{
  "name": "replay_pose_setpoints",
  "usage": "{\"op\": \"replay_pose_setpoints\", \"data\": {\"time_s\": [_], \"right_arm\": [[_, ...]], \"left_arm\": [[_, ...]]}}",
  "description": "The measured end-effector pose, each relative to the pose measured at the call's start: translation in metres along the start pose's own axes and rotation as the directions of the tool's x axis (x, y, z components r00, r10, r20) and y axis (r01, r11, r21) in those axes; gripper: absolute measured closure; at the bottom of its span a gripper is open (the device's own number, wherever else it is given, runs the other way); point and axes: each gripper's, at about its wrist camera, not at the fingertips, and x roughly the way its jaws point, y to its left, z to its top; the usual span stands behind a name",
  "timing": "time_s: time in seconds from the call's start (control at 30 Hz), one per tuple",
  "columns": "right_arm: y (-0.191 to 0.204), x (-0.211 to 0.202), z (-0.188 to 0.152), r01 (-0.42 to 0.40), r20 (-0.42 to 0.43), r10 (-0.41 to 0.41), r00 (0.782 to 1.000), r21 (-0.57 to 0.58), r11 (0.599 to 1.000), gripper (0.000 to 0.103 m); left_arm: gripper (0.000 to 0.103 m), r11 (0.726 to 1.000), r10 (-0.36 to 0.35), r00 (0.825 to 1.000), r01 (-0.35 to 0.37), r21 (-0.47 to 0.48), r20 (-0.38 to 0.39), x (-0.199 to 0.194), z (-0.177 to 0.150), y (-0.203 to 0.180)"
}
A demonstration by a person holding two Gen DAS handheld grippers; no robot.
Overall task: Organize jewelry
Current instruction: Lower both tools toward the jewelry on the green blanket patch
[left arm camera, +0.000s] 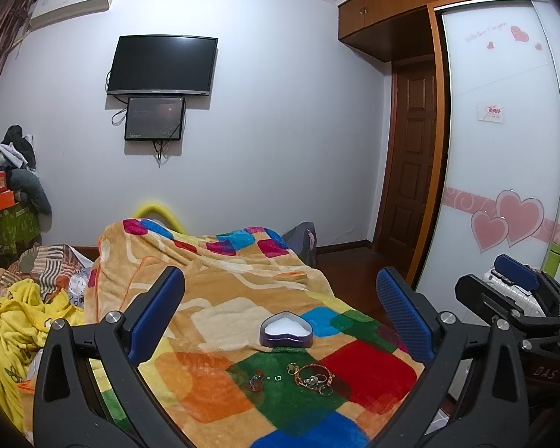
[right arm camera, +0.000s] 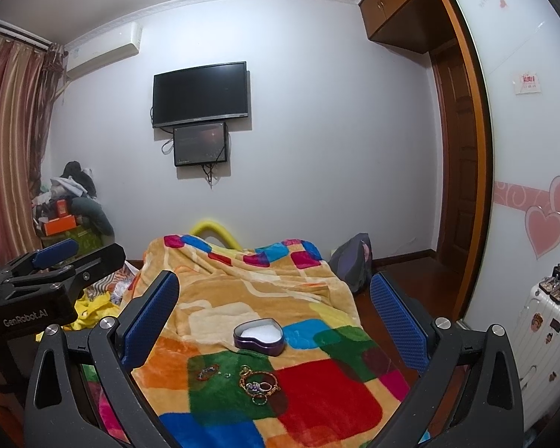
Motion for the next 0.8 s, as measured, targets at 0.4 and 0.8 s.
{"op": "replay_pose_setpoints", "data": {"time_s": [0.4, 0.8], "right_arm": [[-0.004, 0.026, -0.014, 0.074, -0.105, -0.074, 0.992, -0.013, 0.997, 0.001], [-0.025, 0.085, -0.060, 0.114, -0.350, -0.118, 0.929, -0.032, 0.993, 0.001]], "left_arm": [[0.000, 0.998, 0.024, 0.995, -0.029, -0.047, -0.092, 0.034, -0.018, 0.024], [0.010, 0.988, 0.099, 0.933, -0.134, -0.079, -0.347, 0.109, -0.073, 0.080]]}}
